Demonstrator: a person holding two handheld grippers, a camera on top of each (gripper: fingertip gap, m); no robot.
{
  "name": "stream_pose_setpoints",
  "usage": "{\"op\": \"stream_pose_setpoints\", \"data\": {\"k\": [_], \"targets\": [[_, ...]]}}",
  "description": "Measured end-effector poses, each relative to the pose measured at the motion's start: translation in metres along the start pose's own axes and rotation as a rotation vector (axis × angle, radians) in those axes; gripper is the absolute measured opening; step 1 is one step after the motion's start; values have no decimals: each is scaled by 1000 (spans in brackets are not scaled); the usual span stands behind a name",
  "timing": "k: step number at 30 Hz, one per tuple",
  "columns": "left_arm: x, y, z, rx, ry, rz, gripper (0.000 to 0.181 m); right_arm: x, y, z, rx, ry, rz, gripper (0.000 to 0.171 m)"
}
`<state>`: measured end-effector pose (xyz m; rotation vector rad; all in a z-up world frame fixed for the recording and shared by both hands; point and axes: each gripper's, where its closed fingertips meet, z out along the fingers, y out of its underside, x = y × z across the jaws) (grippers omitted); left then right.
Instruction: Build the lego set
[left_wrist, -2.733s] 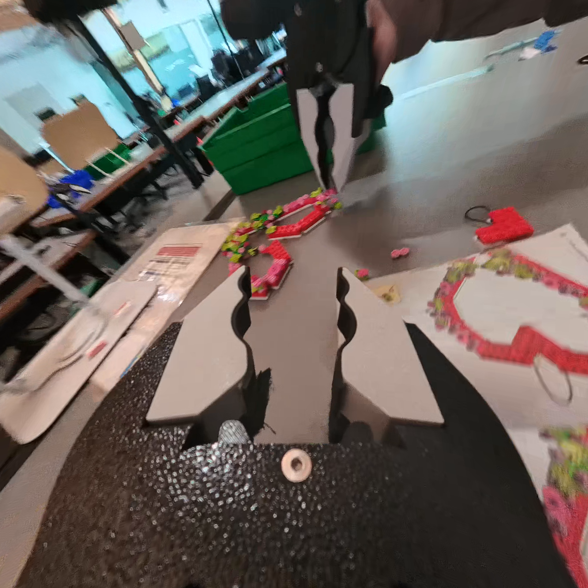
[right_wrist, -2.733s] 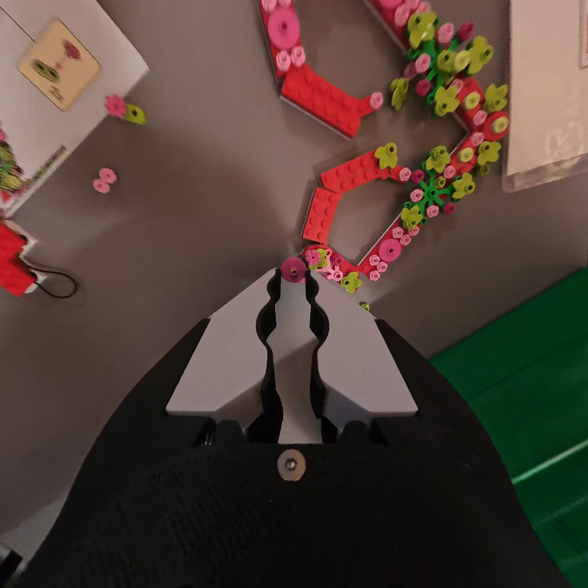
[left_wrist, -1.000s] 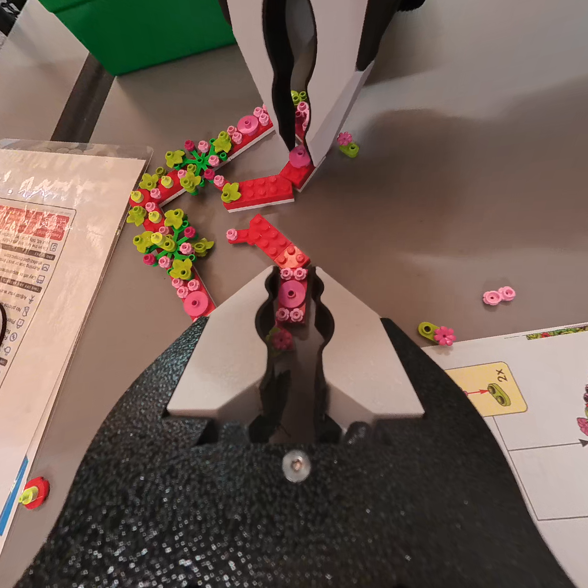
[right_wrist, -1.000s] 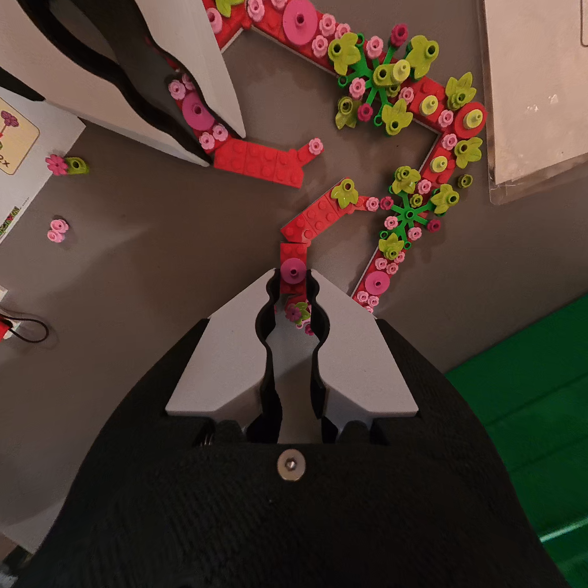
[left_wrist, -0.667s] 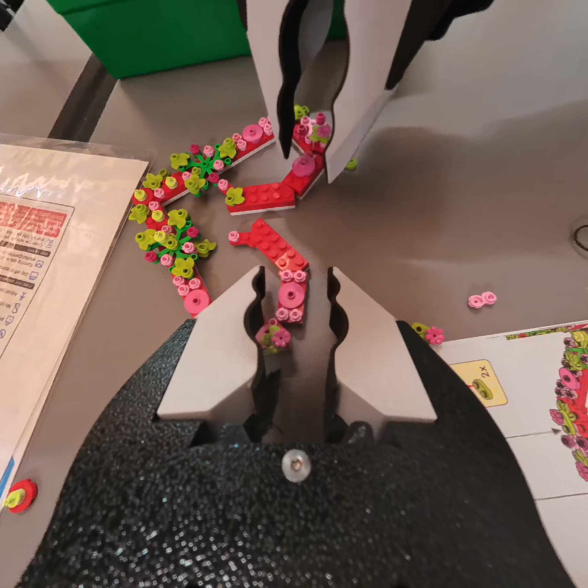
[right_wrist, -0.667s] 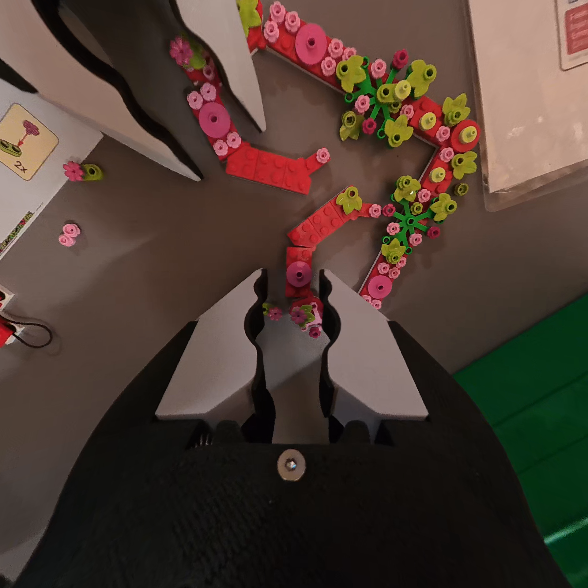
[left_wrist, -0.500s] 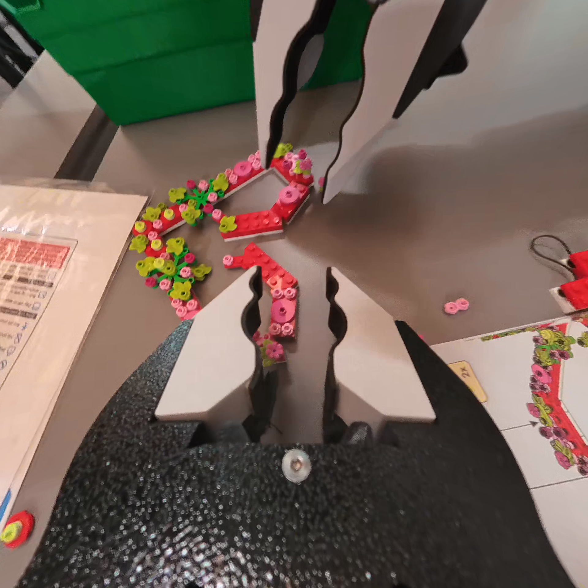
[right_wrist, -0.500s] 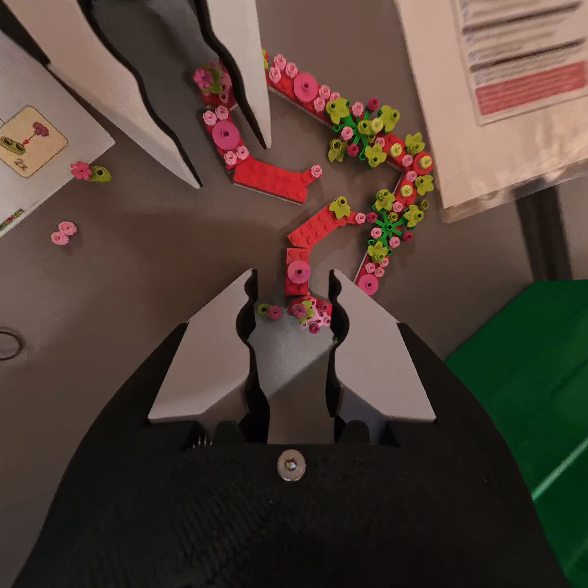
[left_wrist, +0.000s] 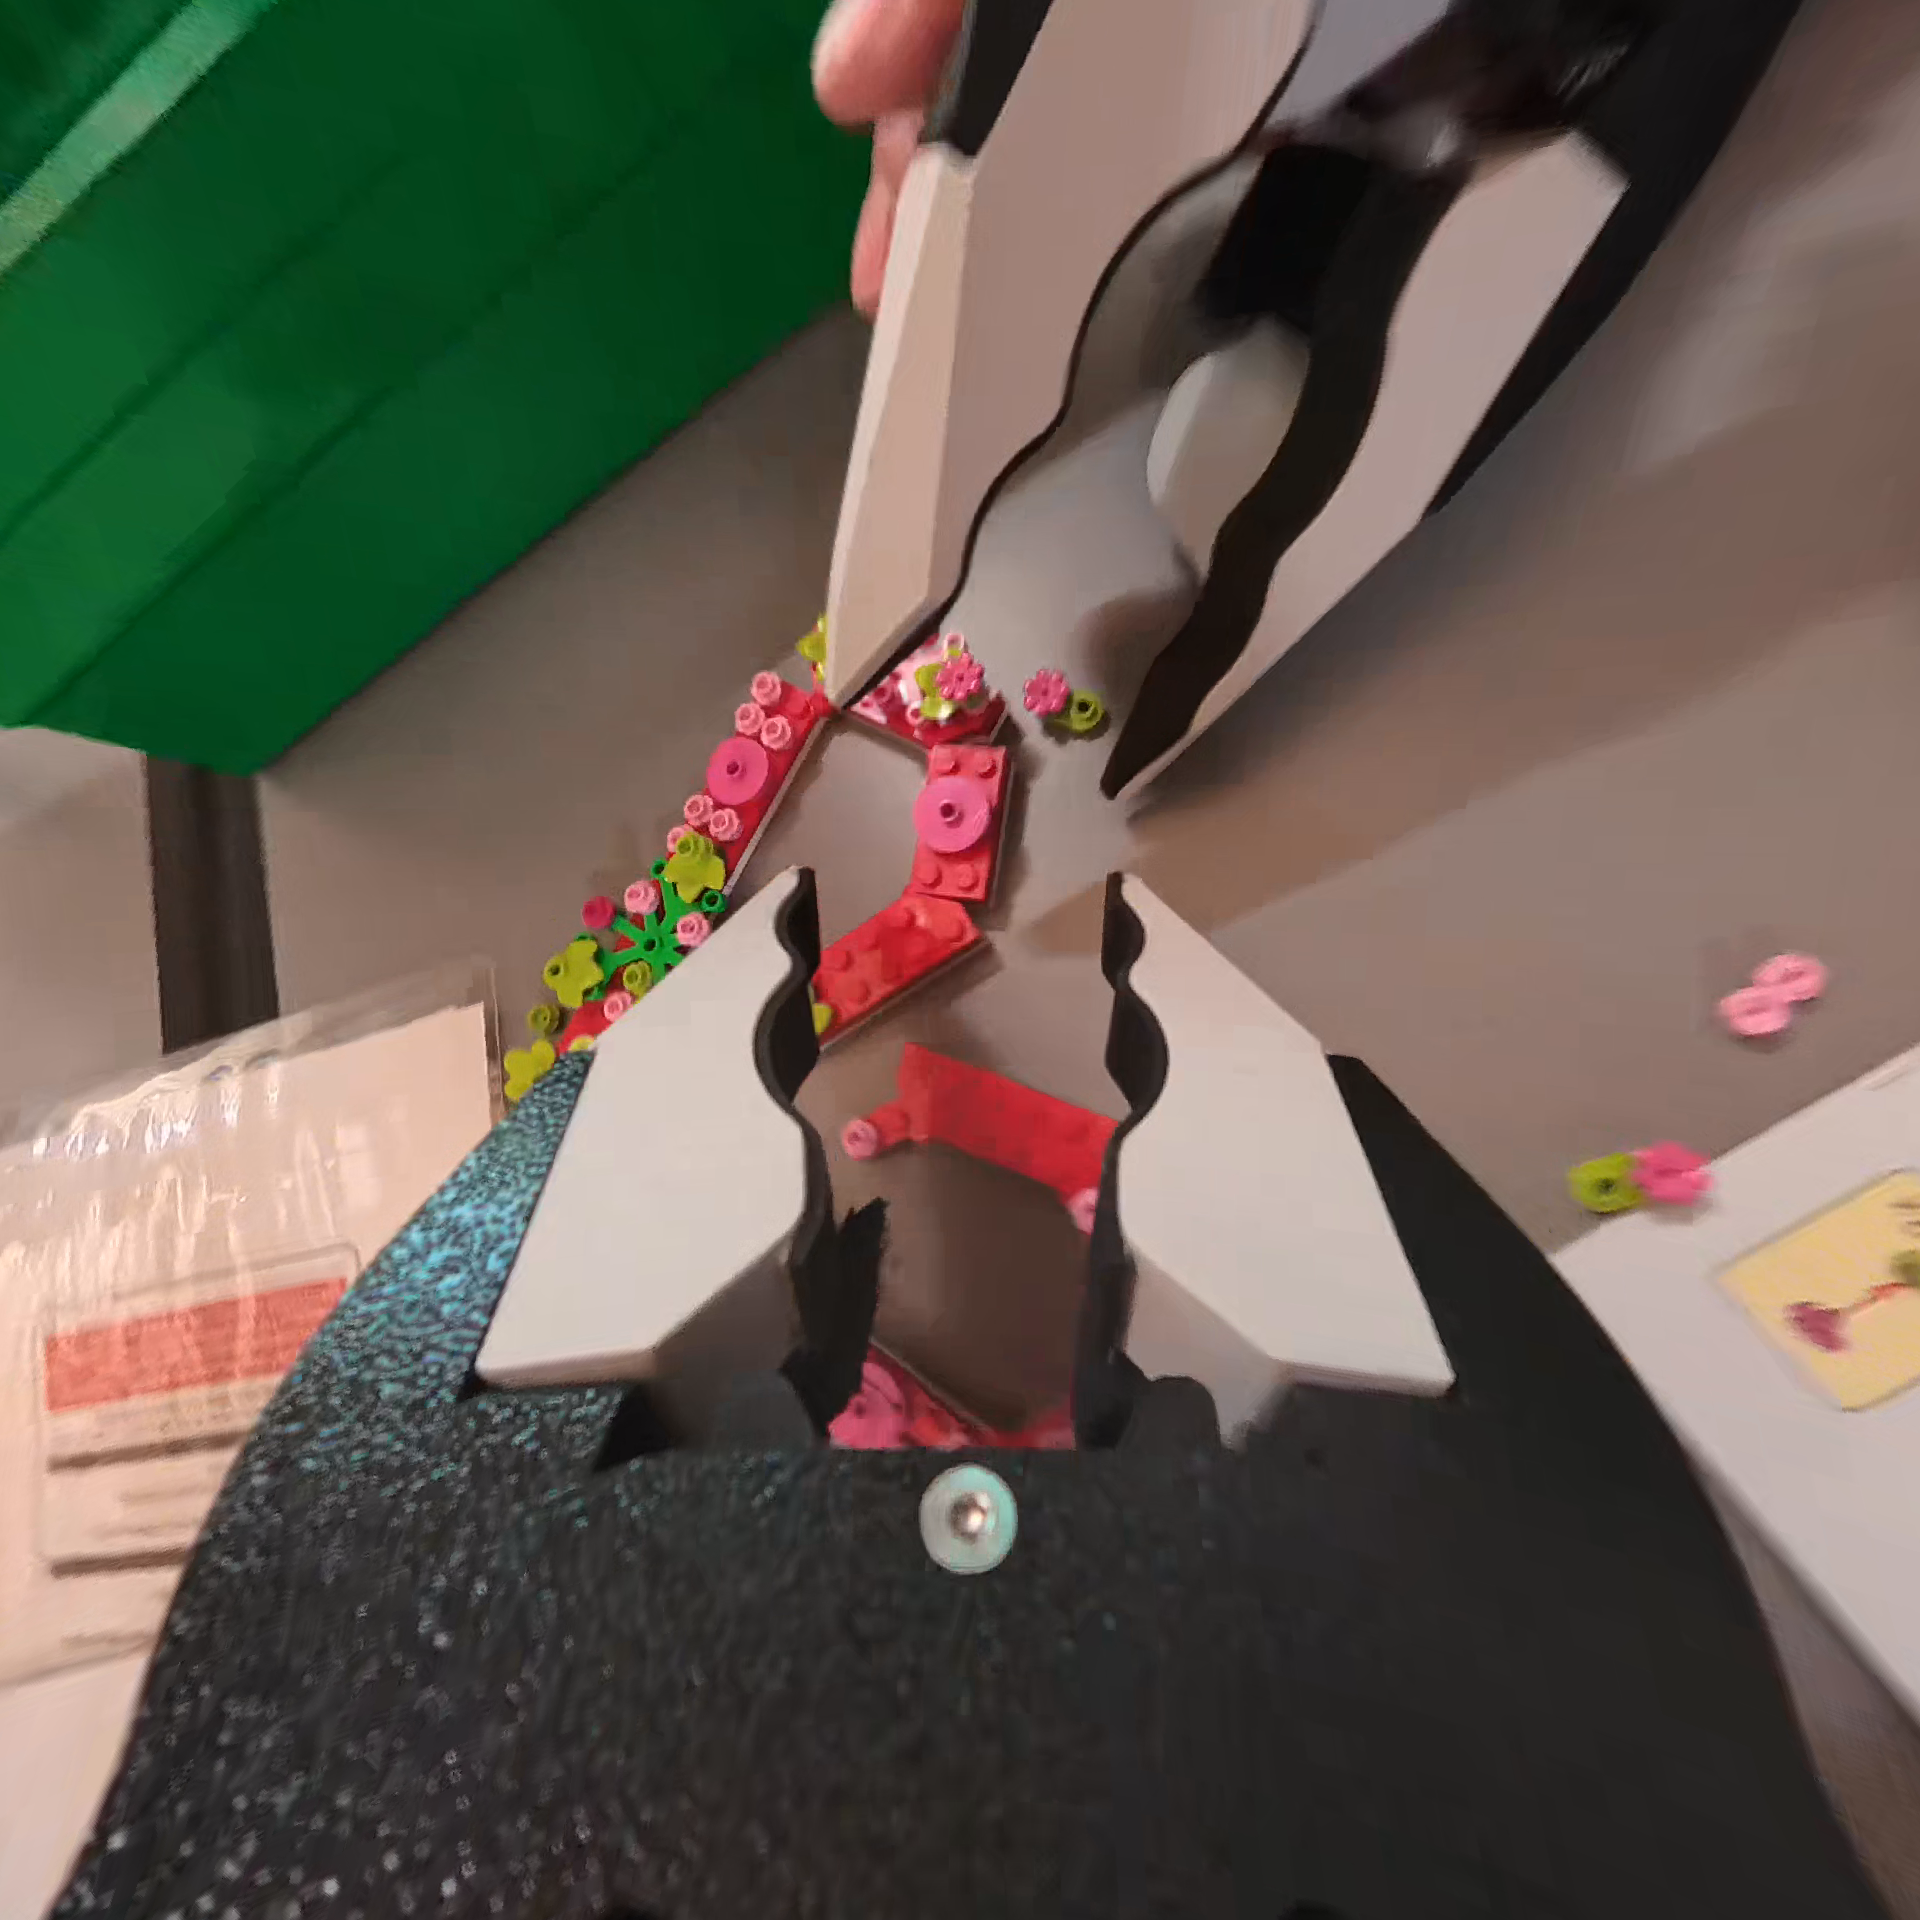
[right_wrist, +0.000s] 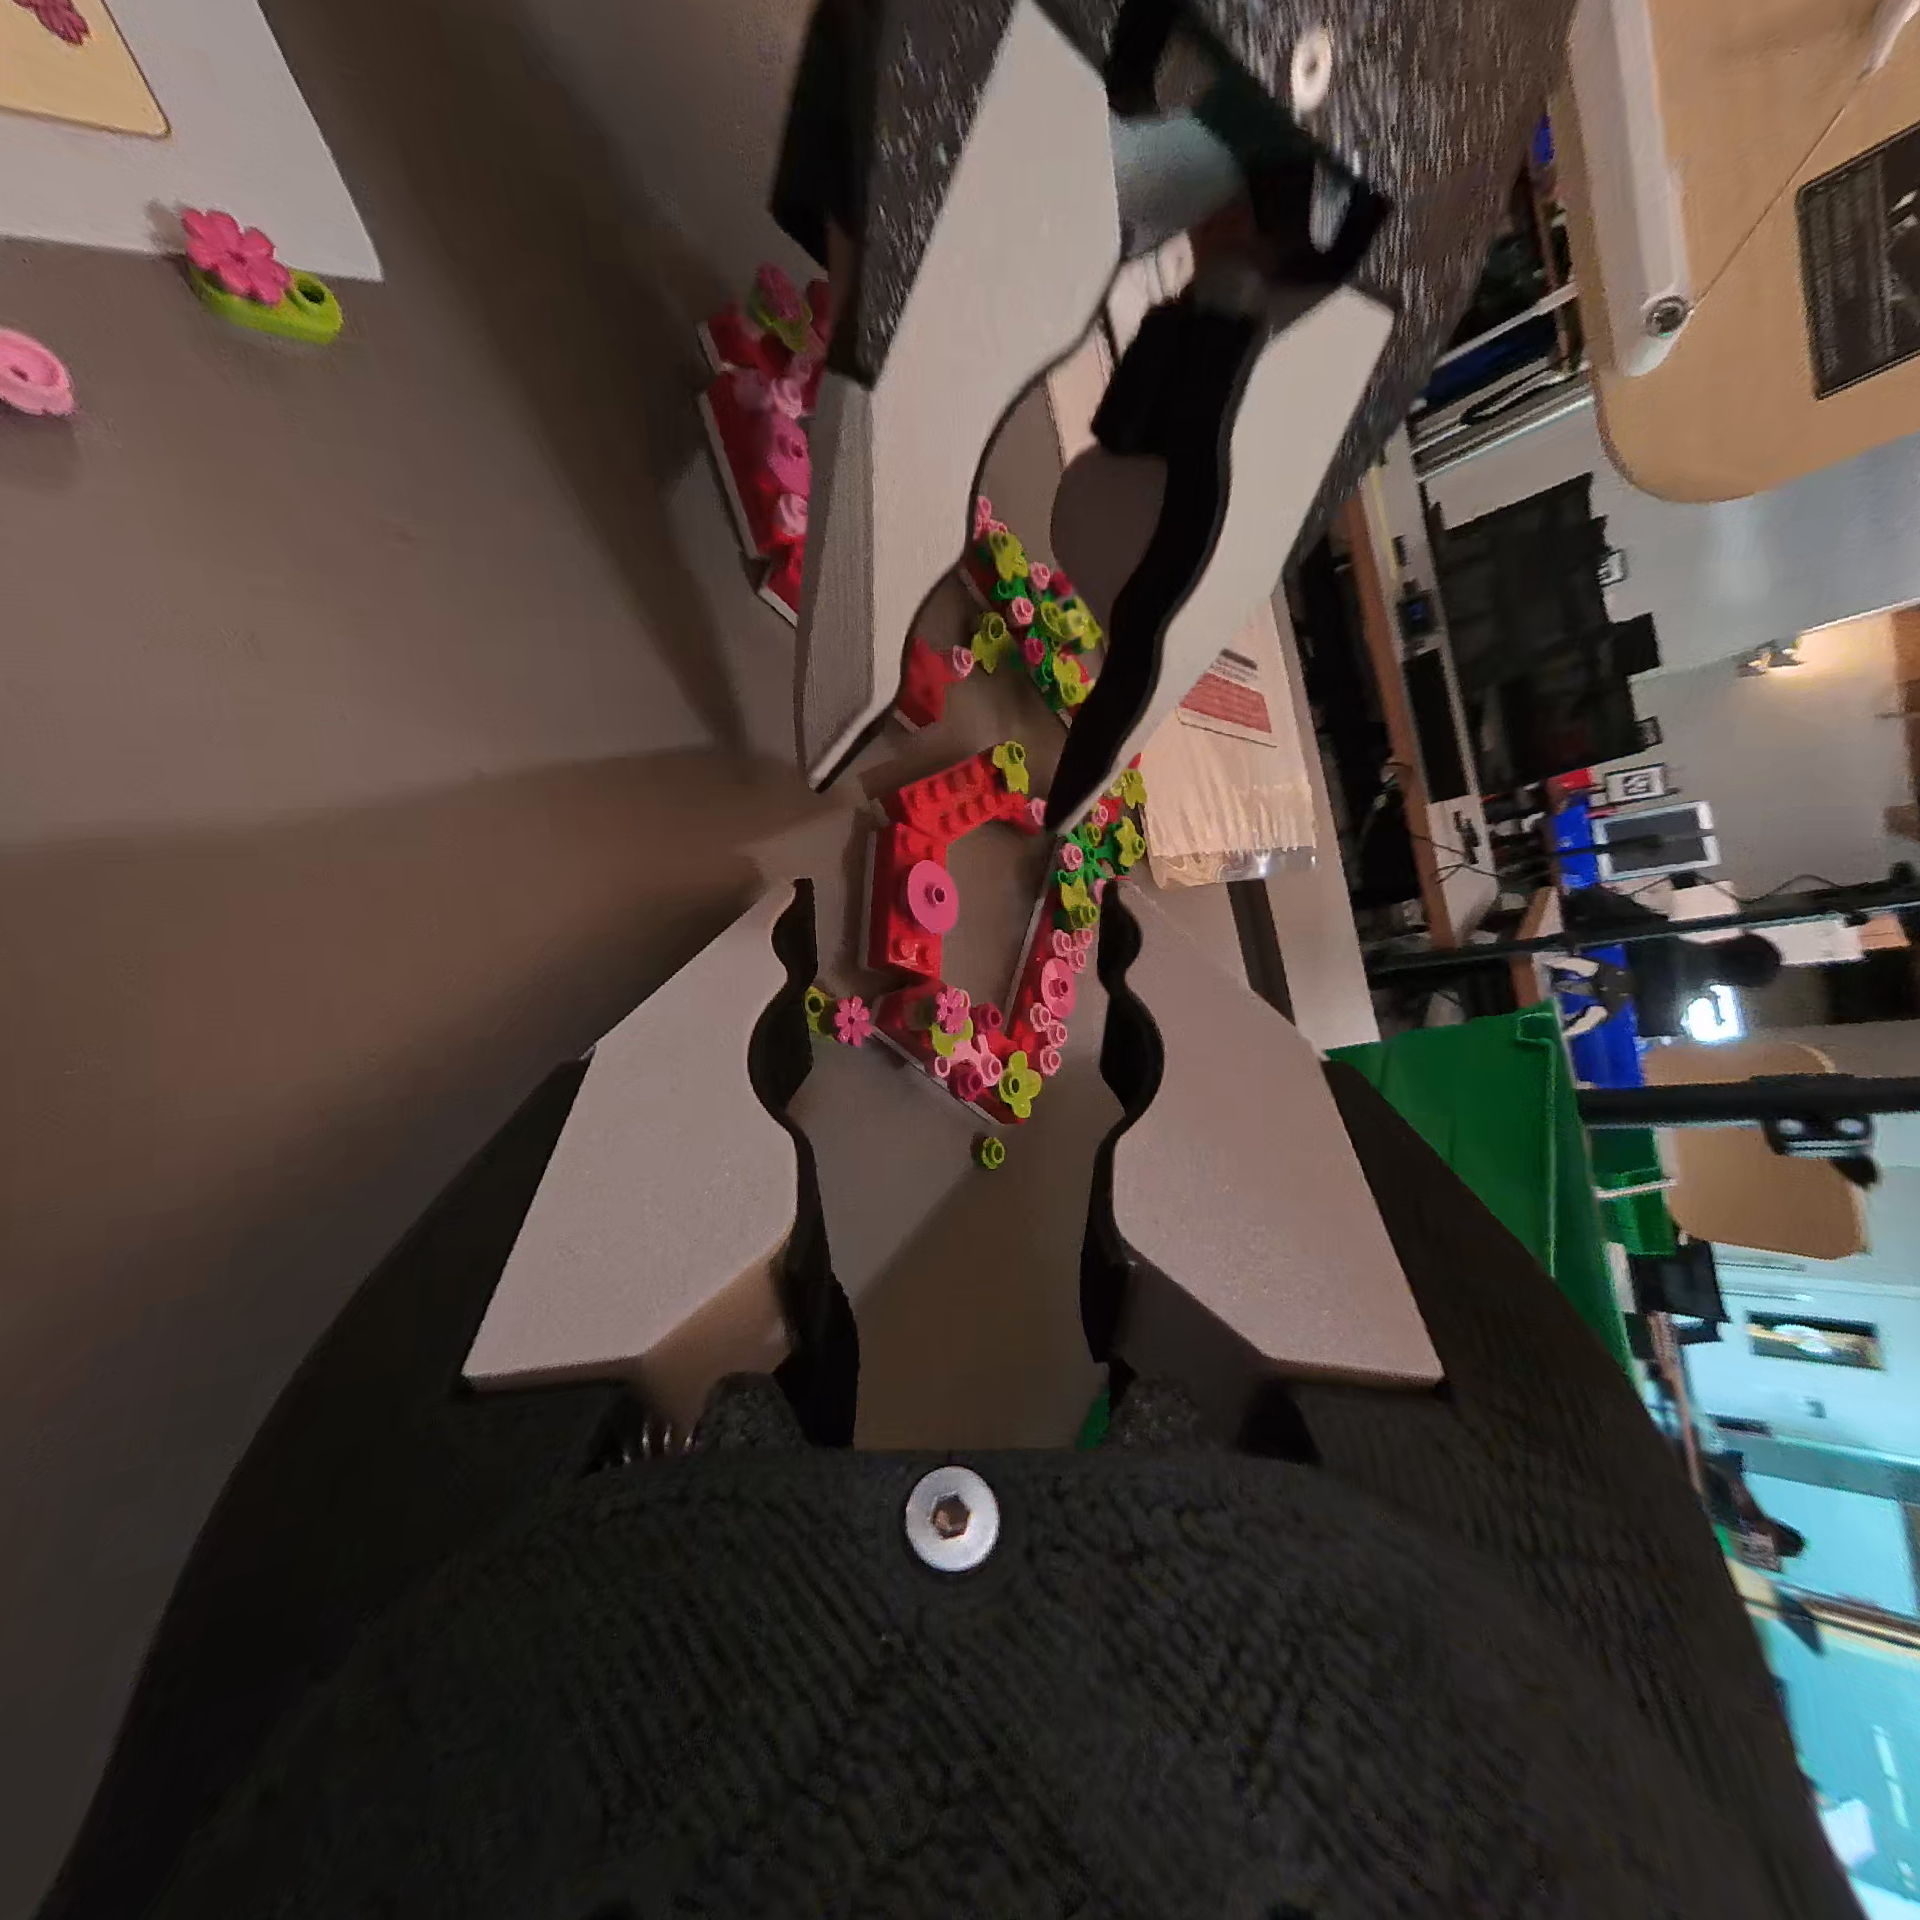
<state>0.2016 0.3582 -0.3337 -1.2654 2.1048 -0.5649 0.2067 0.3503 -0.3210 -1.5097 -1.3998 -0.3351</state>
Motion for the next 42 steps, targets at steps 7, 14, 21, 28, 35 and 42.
{"op": "stream_pose_setpoints", "data": {"k": [7, 14, 21, 28, 35, 42], "targets": [[-9, 5, 16, -112, 102, 81, 43, -3, 7, -1, -34, 47, -95, 52], [-2, 12, 12, -177, 220, 120, 37, -1, 3, -2, -12, 51, -89, 51], [-6, 11, 15, -198, 216, 149, 23, -3, 7, 3, -37, 46, -80, 51], [-4, 12, 15, -201, 215, 158, 17, -1, 9, 5, -76, 67, -114, 49], [-6, 8, 12, -160, 224, 107, 17, -2, 10, 7, -104, 75, -171, 42], [-8, 6, 8, -132, 240, 64, 17, 1, 11, 17, -125, 120, -266, 33]]}}
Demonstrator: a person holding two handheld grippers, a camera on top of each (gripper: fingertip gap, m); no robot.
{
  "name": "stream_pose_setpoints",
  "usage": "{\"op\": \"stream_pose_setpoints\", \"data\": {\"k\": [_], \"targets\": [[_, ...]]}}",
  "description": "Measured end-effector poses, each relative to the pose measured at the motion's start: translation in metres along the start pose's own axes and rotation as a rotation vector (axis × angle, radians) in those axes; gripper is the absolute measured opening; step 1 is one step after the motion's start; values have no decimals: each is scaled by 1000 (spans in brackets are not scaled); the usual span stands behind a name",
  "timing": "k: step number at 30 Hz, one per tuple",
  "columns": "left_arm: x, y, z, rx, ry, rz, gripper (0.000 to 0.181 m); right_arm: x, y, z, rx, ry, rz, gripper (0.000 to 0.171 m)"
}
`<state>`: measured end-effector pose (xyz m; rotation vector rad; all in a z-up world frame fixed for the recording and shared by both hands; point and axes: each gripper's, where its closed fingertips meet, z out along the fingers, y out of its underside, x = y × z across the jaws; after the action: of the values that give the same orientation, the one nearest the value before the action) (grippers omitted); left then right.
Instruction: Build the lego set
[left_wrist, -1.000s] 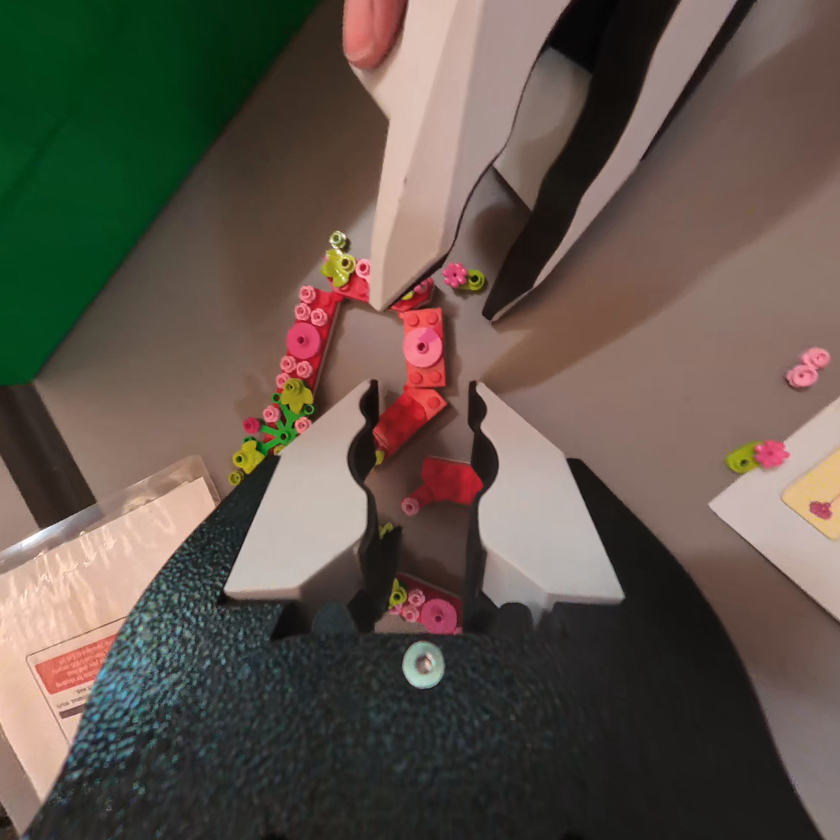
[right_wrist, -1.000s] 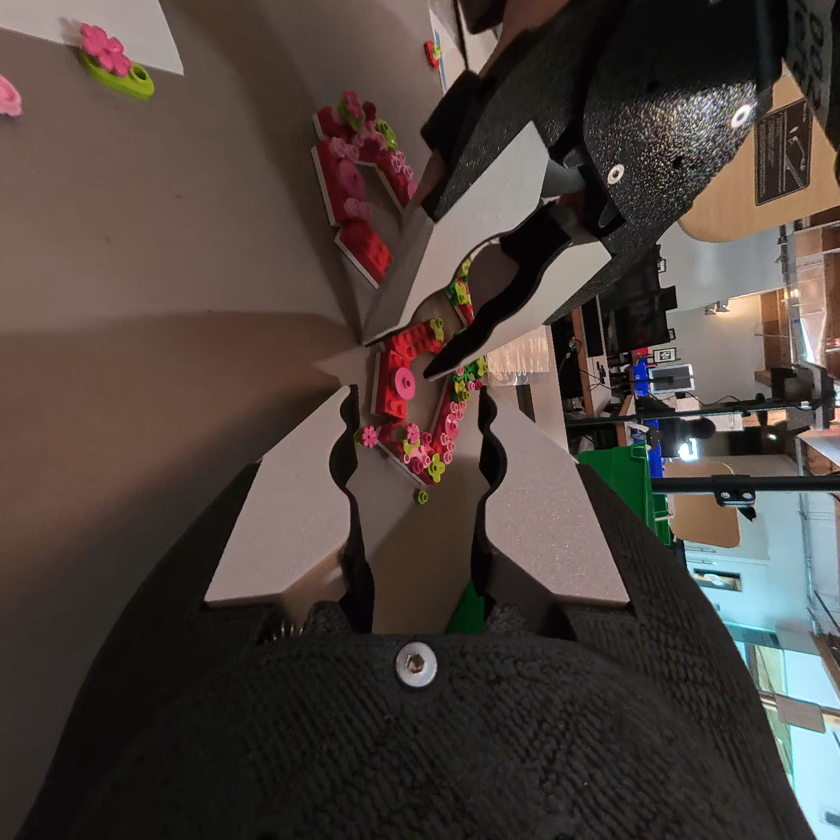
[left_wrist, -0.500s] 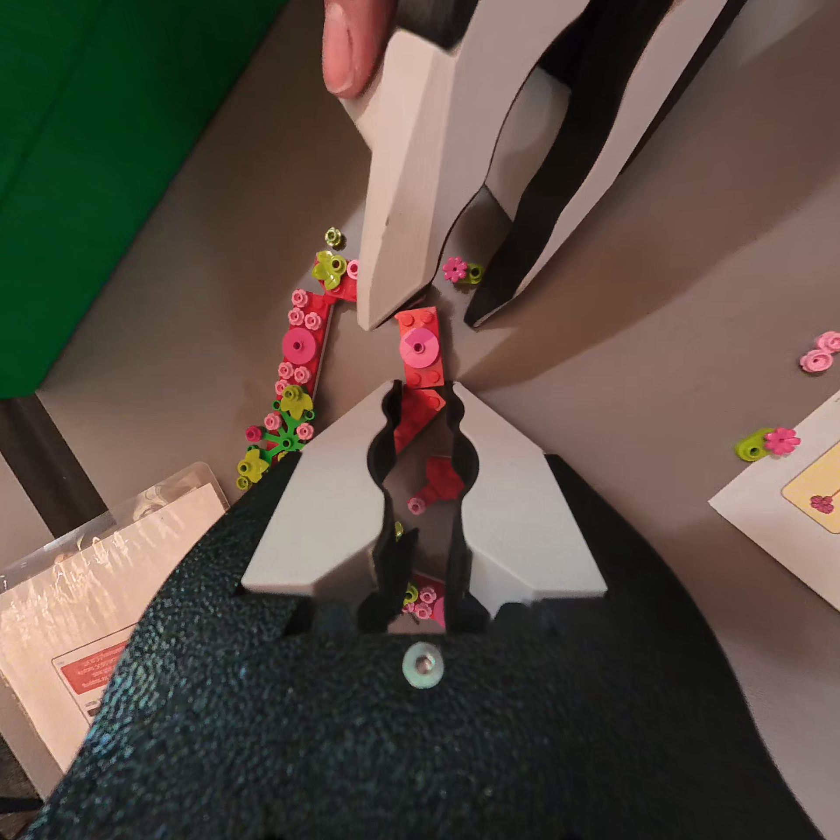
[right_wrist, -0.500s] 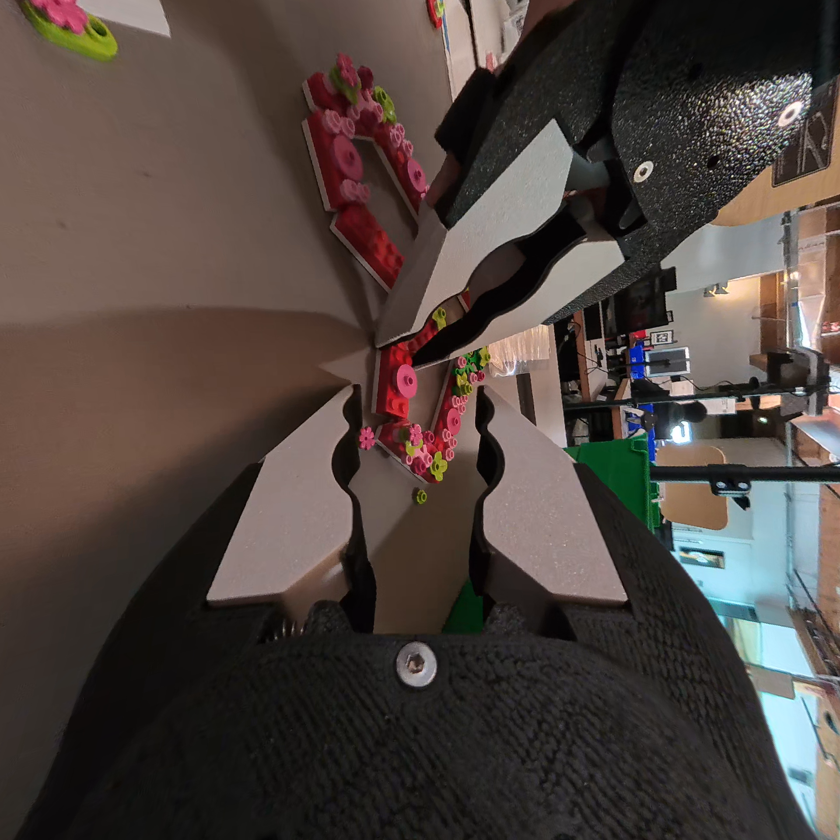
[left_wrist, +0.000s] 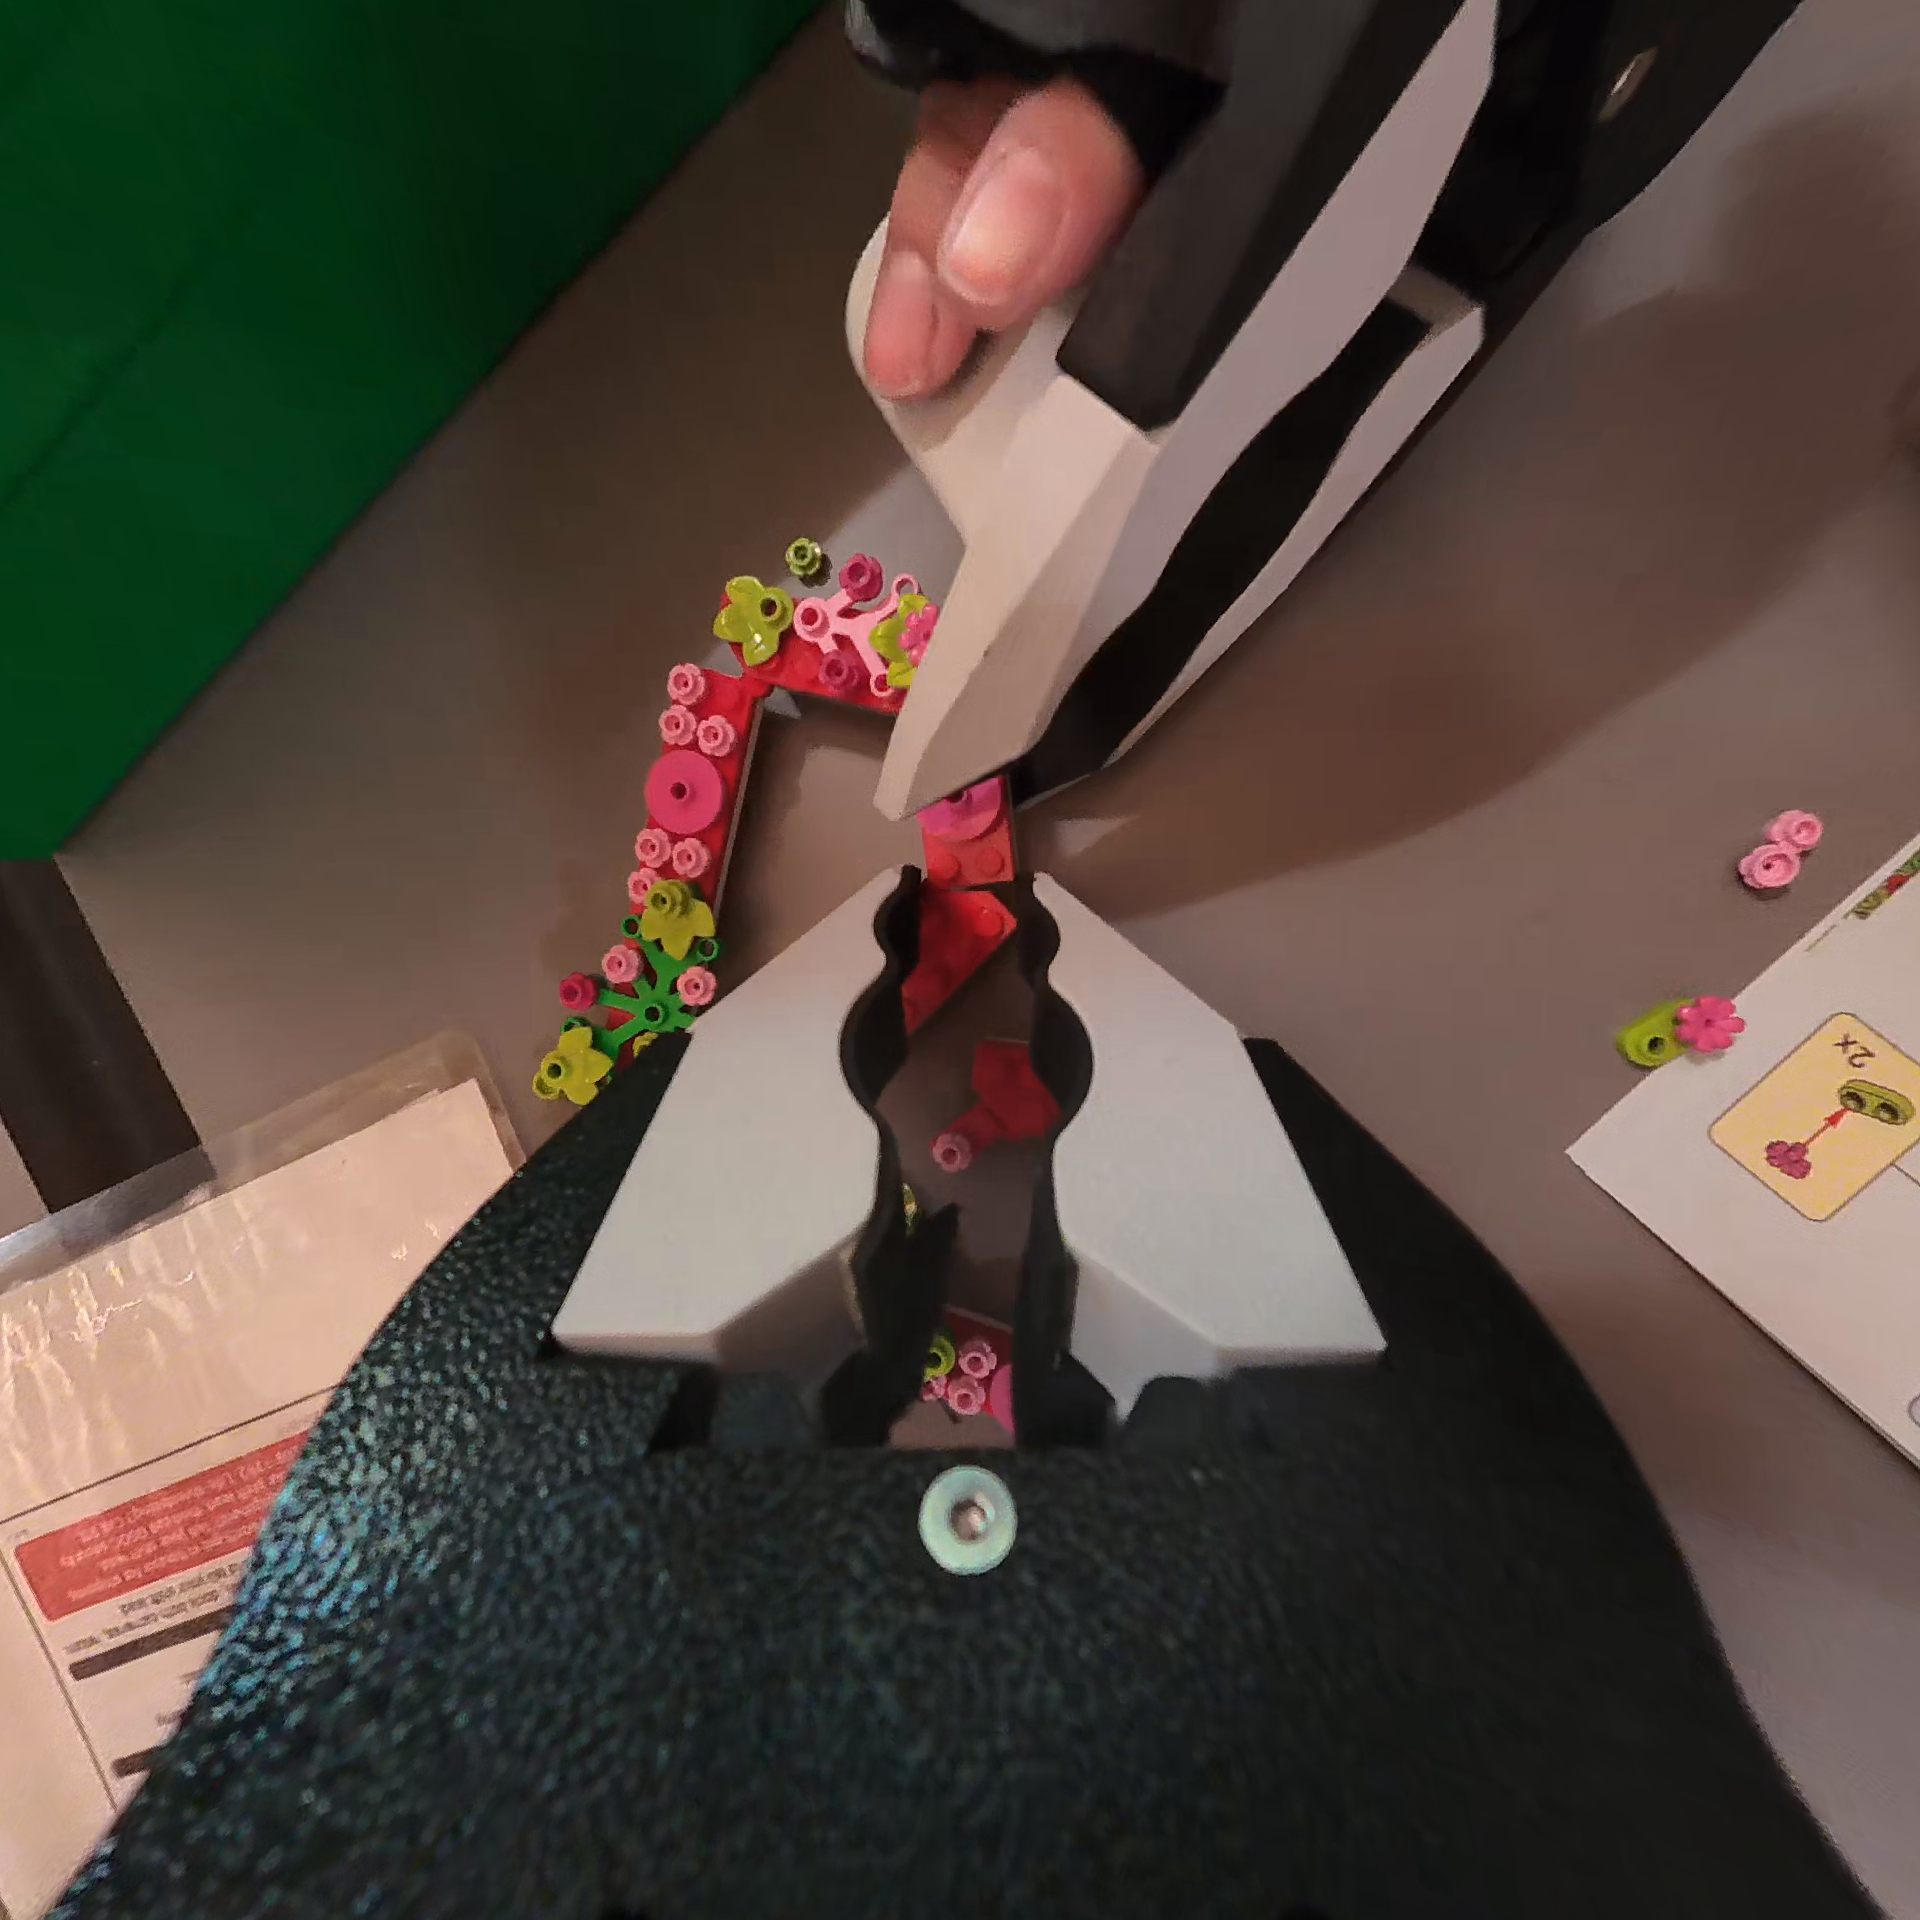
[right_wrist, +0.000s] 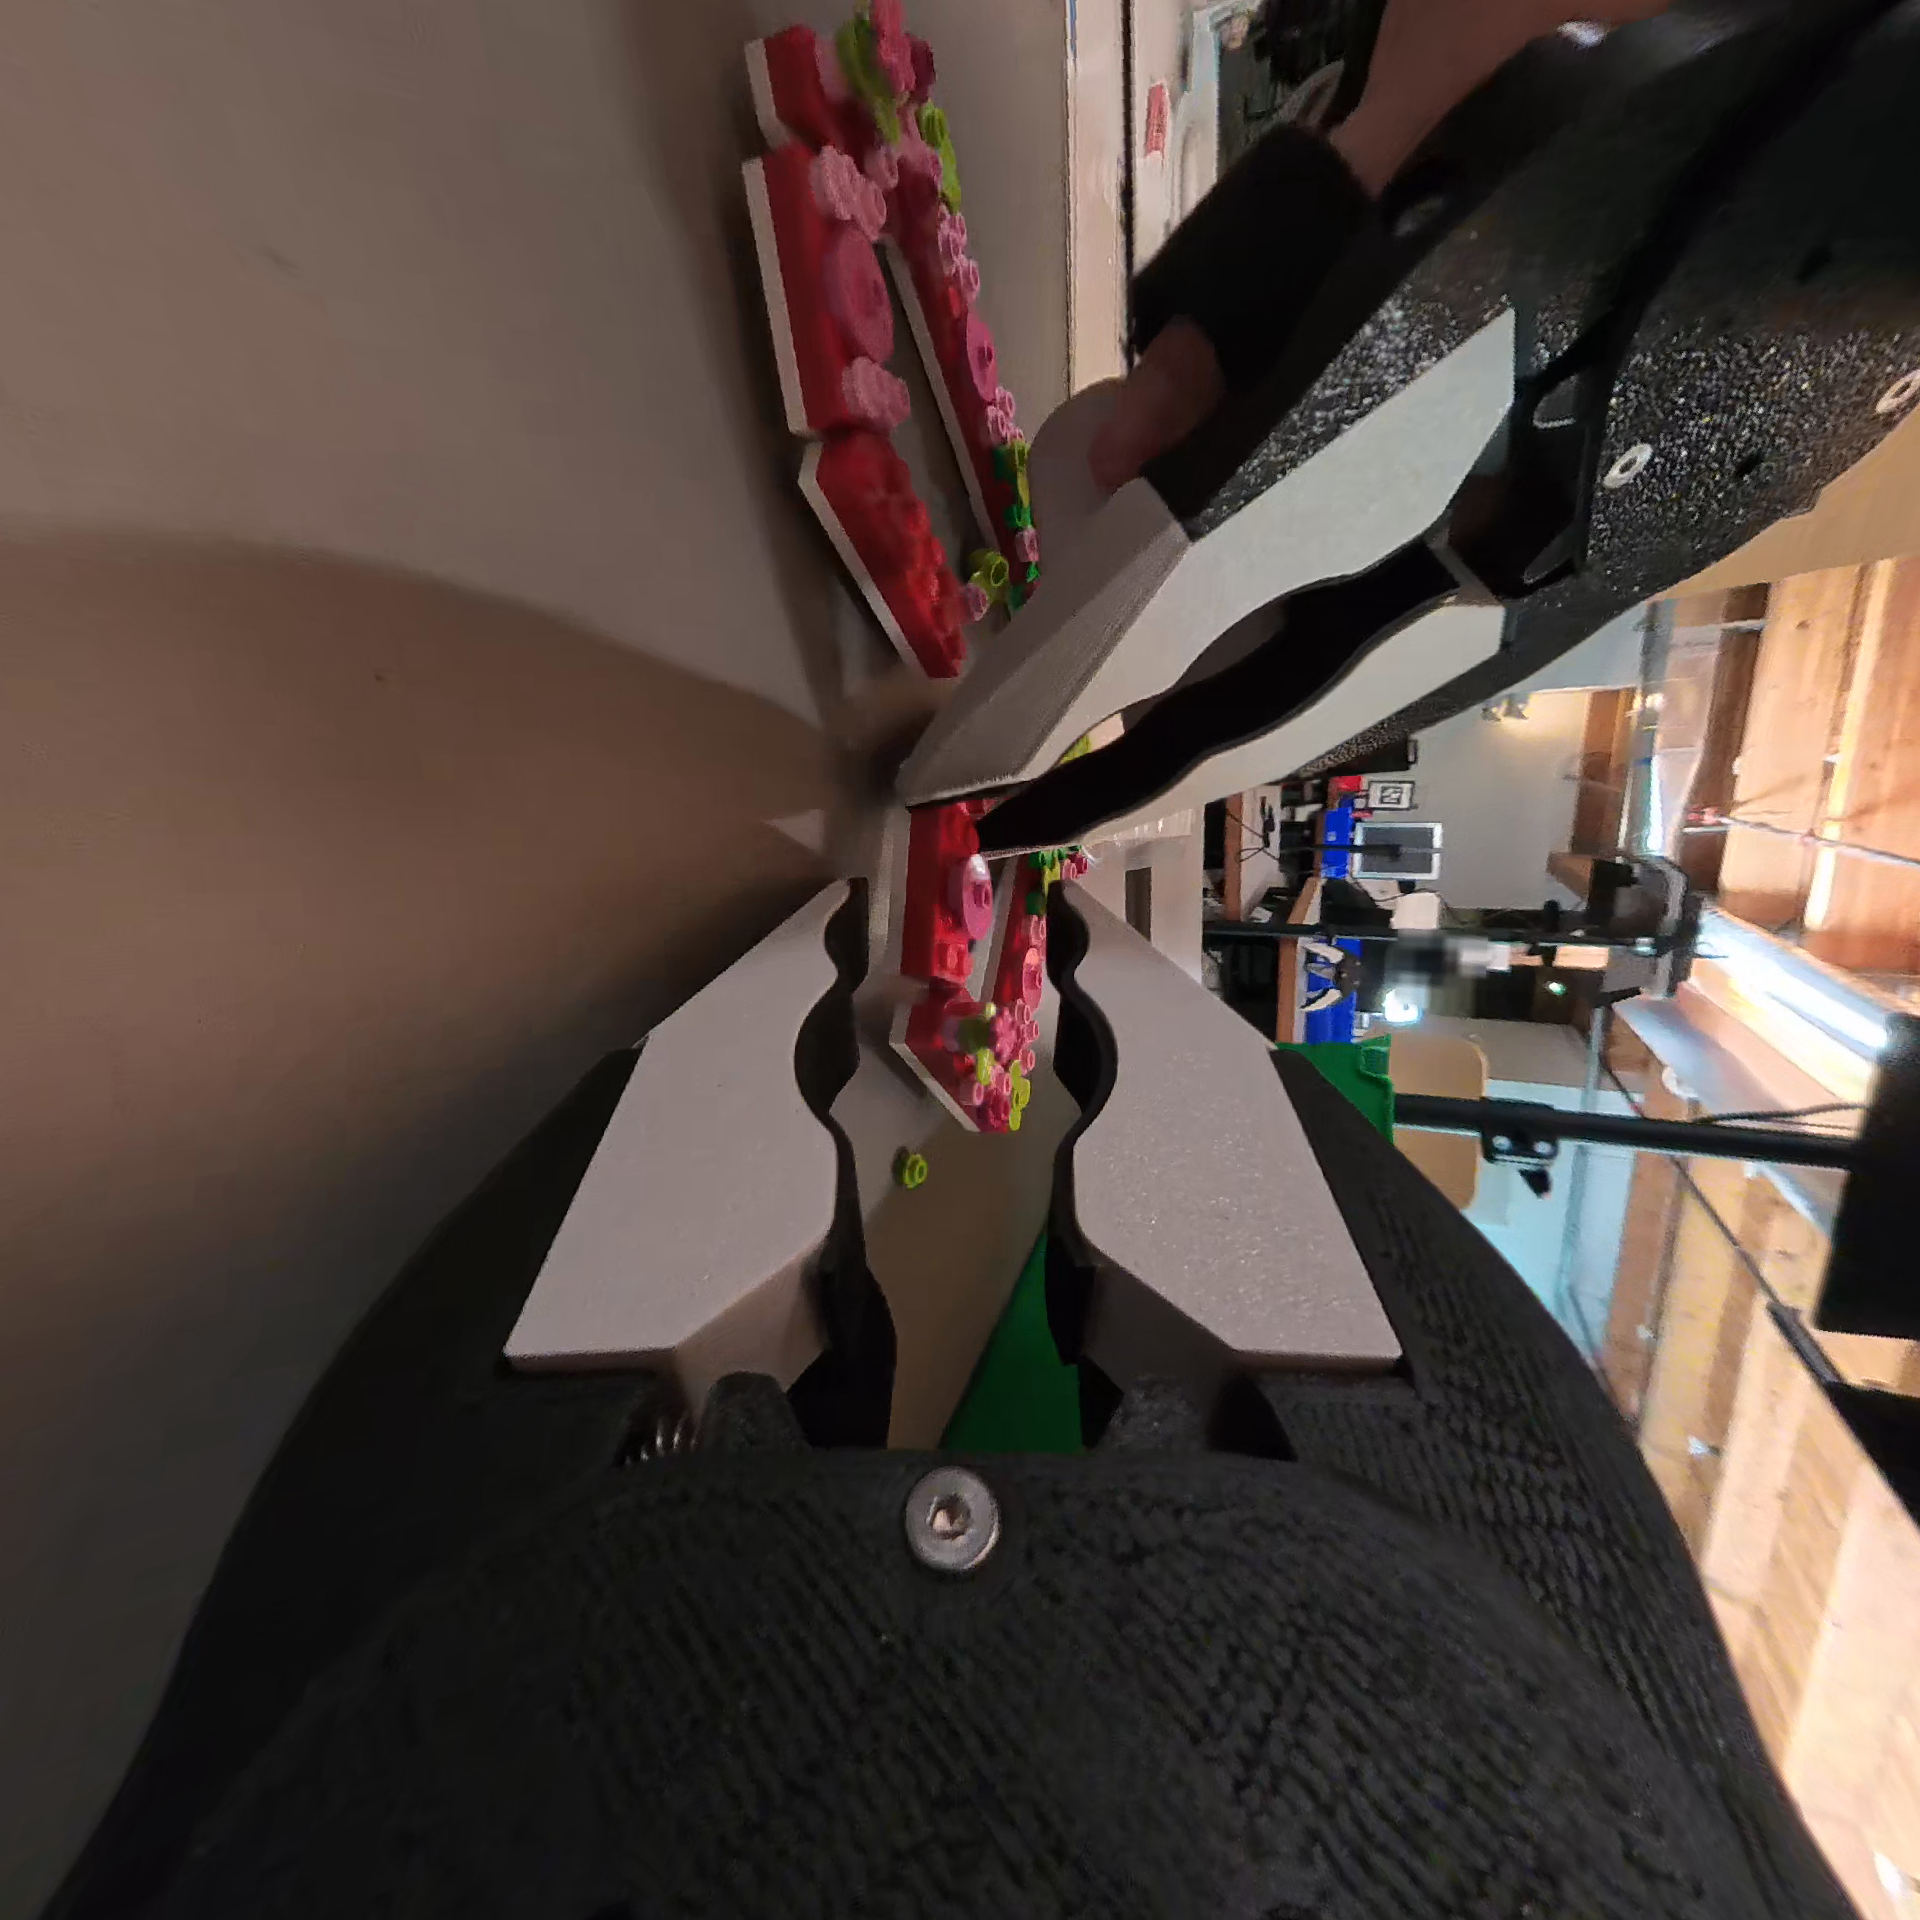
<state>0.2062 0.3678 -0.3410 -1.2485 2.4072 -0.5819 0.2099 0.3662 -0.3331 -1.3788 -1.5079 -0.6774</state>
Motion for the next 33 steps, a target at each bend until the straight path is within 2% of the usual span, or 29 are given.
{"op": "stream_pose_setpoints", "data": {"k": [9, 27, 30, 33], "targets": [[0, 1, -2, 17, 14, -18, 17, -2, 2, 6, 5, 24, -129, 19], [0, -4, 0, 37, 2, -50, 16, -1, 9, 5, -27, 44, -185, 14], [-3, -6, -15, 75, -56, -67, 19, -1, 10, 6, -28, 42, -172, 14], [-3, -9, -44, 134, -137, -120, 32, -2, 10, 6, -36, 33, -141, 15]]}}
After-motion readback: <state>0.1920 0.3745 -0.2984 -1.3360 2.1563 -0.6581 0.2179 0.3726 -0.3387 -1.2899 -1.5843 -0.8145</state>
